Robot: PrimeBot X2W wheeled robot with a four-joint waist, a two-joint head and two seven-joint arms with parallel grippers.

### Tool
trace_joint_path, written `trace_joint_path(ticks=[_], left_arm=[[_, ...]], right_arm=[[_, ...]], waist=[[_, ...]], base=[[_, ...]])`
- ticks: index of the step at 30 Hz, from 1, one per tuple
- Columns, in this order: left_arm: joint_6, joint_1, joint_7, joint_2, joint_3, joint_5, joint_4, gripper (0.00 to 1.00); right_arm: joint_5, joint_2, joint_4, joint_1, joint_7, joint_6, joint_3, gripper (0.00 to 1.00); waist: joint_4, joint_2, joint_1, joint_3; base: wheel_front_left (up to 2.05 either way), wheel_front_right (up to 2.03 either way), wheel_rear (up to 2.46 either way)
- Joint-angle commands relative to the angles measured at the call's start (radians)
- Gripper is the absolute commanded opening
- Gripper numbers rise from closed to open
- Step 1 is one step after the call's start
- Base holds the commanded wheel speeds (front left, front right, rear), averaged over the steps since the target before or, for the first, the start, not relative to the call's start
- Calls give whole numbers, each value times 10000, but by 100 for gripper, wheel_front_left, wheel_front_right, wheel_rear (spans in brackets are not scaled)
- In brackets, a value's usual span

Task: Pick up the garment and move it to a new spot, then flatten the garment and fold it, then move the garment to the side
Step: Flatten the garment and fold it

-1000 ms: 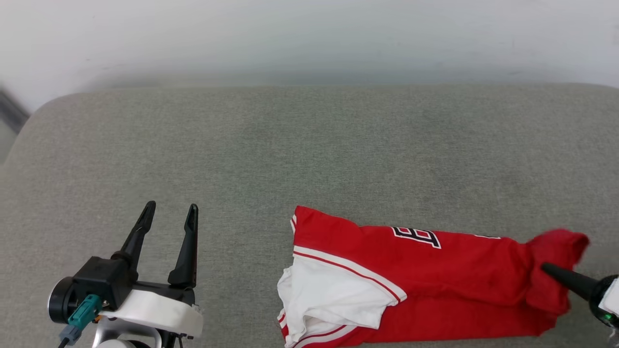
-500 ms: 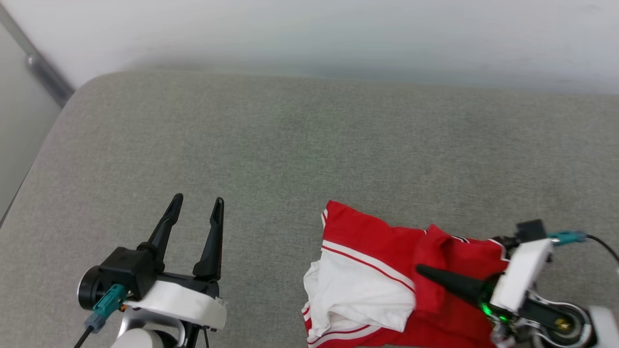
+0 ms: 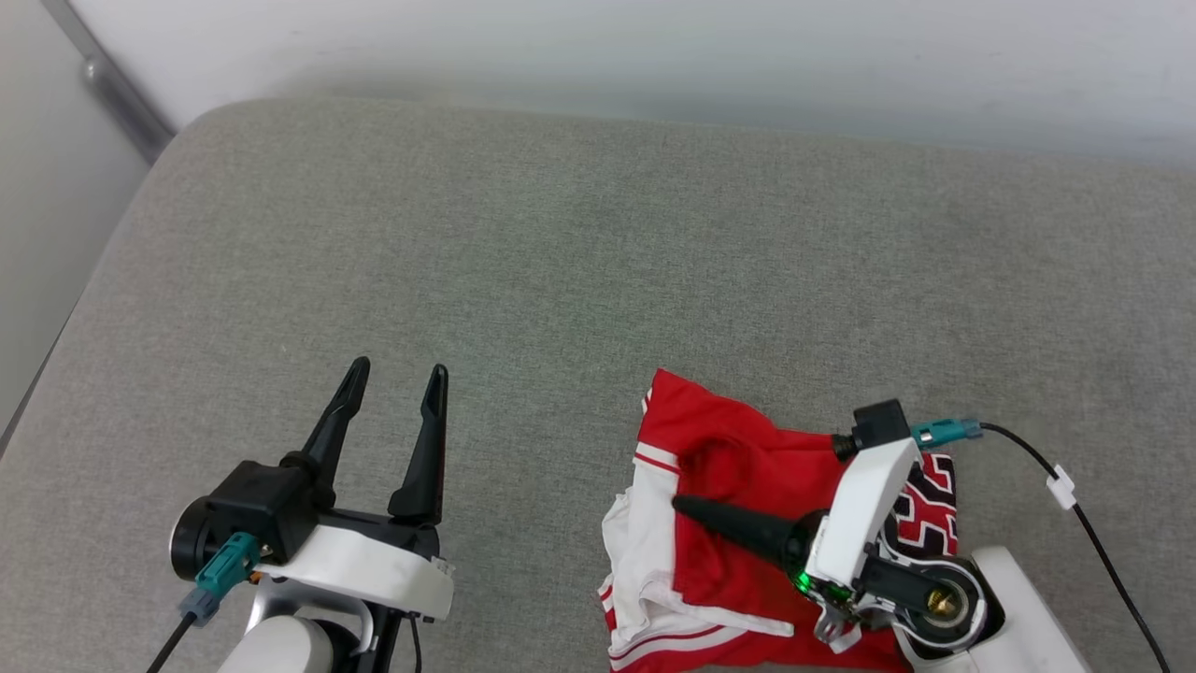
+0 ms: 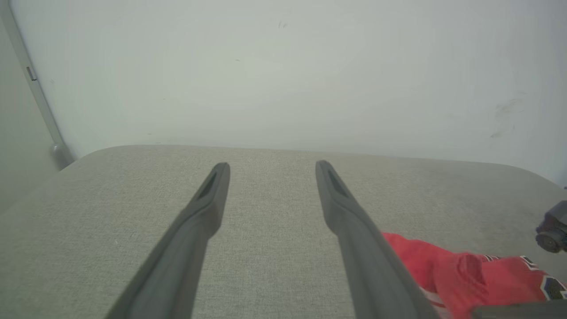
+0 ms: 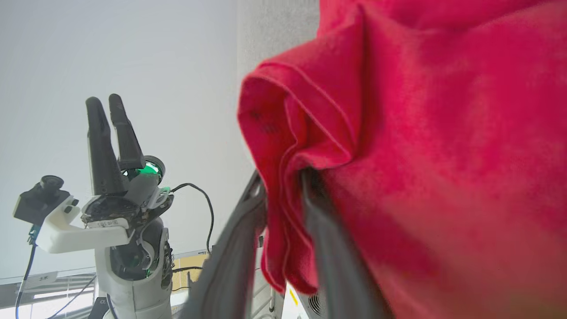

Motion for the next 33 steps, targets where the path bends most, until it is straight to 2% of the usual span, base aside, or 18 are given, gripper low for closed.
trace_joint_path(ticks=[1, 4, 7, 12, 16, 17, 23, 26, 29, 33], left_arm=[[-29, -61, -38, -40, 37, 69, 26, 100], [-46, -34, -50, -17, 77, 105, 58, 100], [-46, -86, -59, 0, 102, 135, 77, 100], [-23, -99, -69, 82, 205, 145, 165, 100], [129, 118, -73, 95, 280, 264, 144, 100], [129, 118, -73, 95, 280, 264, 144, 100], [387, 344, -79, 201, 512, 263, 178, 100], [491, 450, -82, 234, 608, 277, 133, 100], [607, 640, -86, 259, 715, 270, 116, 100], [775, 1010, -88, 320, 809, 312, 58, 100]], right_arm=[[-74, 8, -186, -210, -202, 3, 165, 100], [-369, -22, -750, -282, -442, 2, 498, 100], [-1292, -423, -1588, -342, -890, 2, 821, 100], [-4161, -1369, -2579, -194, -2327, 2, 966, 100], [-6447, -1873, -3009, 314, -3265, 2, 132, 100], [-6447, -1873, -3009, 314, -3265, 2, 132, 100], [-8566, -1912, -3922, 1409, -4291, 2, -1953, 100], [-9130, -1639, -4528, 1875, -4852, 2, -2875, 100], [-9530, -1377, -5044, 2314, -5419, 2, -3505, 100], [-9841, -1050, -5537, 2749, -6180, 2, -3684, 100]], waist=[[-39, 0, 0, 3], [-160, 0, 0, -30], [-308, 0, 0, -91], [-626, 0, 0, -279], [-940, 0, 0, -410], [-940, 0, 0, -410], [-1378, 0, 0, -572], [-1556, 0, 0, -712], [-1712, 0, 0, -922], [-1841, 0, 0, -1279]], base=[[0, 0, 0], [0, 0, 0], [0, 0, 0], [0, 0, 0], [0, 0, 0], [0, 0, 0], [0, 0, 0], [0, 0, 0], [0, 0, 0], [0, 0, 0]])
